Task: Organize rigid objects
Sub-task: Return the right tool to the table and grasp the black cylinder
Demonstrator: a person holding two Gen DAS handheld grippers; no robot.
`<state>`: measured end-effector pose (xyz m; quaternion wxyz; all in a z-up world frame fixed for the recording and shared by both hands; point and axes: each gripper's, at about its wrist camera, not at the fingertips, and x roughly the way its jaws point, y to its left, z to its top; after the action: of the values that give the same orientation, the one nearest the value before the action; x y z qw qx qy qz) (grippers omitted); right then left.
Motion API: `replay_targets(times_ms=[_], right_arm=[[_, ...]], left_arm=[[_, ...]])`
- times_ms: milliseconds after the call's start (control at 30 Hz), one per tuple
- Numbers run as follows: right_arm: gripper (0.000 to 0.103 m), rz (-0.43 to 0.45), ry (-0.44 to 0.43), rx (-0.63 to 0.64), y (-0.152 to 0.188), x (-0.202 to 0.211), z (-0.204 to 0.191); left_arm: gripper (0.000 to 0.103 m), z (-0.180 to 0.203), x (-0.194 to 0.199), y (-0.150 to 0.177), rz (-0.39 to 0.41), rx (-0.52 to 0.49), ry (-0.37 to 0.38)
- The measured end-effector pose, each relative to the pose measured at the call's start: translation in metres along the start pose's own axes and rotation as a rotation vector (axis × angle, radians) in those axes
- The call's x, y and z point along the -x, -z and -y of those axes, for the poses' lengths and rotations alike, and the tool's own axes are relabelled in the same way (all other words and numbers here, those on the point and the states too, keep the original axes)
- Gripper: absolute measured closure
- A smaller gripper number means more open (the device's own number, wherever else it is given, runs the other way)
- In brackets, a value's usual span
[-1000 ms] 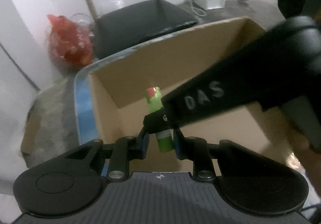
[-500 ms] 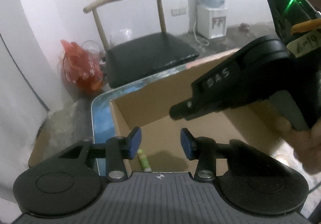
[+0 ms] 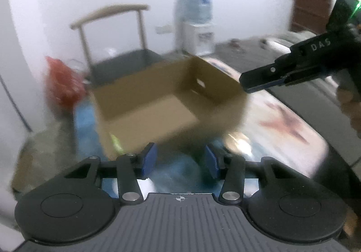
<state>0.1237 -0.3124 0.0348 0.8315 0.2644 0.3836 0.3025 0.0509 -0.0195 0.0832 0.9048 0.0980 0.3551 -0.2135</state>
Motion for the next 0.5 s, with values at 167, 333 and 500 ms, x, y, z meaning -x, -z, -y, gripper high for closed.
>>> replay_targets(times_ms=[167, 333, 500], right_arm=[[0.082, -0.102, 0.071, -0.009, 0.067, -0.008, 0.028], [0.082, -0.212, 0.126, 0.028, 0.095, -0.041, 0.043], [0.082, -0.254, 0.164, 0.141, 0.096, -0.061, 0.037]], left_arm=[[0.056, 0.036, -0.018, 0.047, -0.086, 0.009, 0.135], [0.059, 0.055, -0.059, 0.069, -0.172, -0.008, 0.186], [0.062, 0.060, -0.095, 0.074, -0.226, 0.000, 0.194]])
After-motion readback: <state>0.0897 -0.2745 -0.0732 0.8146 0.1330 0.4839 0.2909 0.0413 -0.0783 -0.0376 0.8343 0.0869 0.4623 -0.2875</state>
